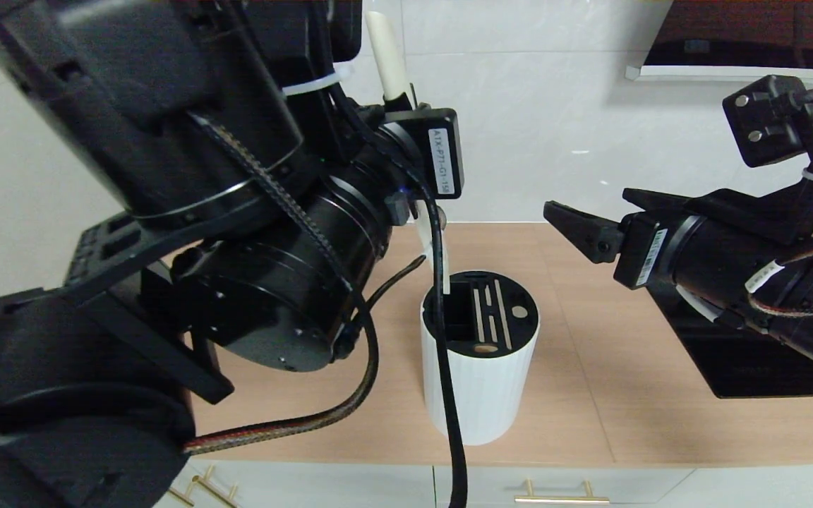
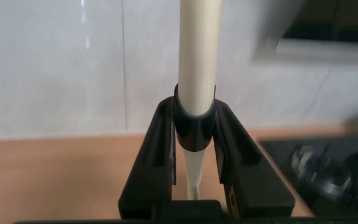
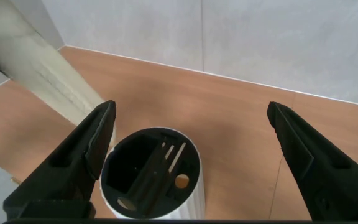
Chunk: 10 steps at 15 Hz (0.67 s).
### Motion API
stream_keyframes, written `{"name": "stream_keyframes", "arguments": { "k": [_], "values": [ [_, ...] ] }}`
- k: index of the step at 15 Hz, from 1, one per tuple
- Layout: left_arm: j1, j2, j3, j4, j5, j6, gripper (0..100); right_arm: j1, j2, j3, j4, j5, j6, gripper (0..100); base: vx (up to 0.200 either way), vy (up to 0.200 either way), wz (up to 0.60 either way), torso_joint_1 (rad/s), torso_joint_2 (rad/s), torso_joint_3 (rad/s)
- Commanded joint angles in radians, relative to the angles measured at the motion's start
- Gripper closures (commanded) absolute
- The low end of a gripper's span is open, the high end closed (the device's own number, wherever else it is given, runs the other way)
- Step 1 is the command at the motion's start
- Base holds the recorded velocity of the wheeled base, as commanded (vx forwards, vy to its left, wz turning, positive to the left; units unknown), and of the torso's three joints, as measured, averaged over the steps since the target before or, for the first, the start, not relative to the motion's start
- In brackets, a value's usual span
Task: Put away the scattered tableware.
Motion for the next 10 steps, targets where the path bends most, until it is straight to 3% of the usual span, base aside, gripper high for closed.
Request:
{"name": "stream_keyframes", "arguments": {
  "k": [1, 6, 10],
  "values": [
    [-0.004, 0.017, 0.010, -0.002, 0.001, -0.002, 100, 0.000, 0.005, 0.000, -0.001, 0.000, 0.000, 0, 0.000, 0.000, 0.00, 0.000, 0.00, 0.000],
    [-0.004, 0.064, 0.007, 0.000, 0.001, -0.025, 100, 0.000, 0.002, 0.002, 0.001, 0.000, 0.000, 0, 0.000, 0.000, 0.00, 0.000, 0.00, 0.000],
    [-0.005, 0.099, 0.009, 0.000, 0.001, -0.025, 100, -0.004, 0.000, 0.002, 0.001, 0.000, 0.000, 0, 0.000, 0.000, 0.00, 0.000, 0.00, 0.000]
  ]
}}
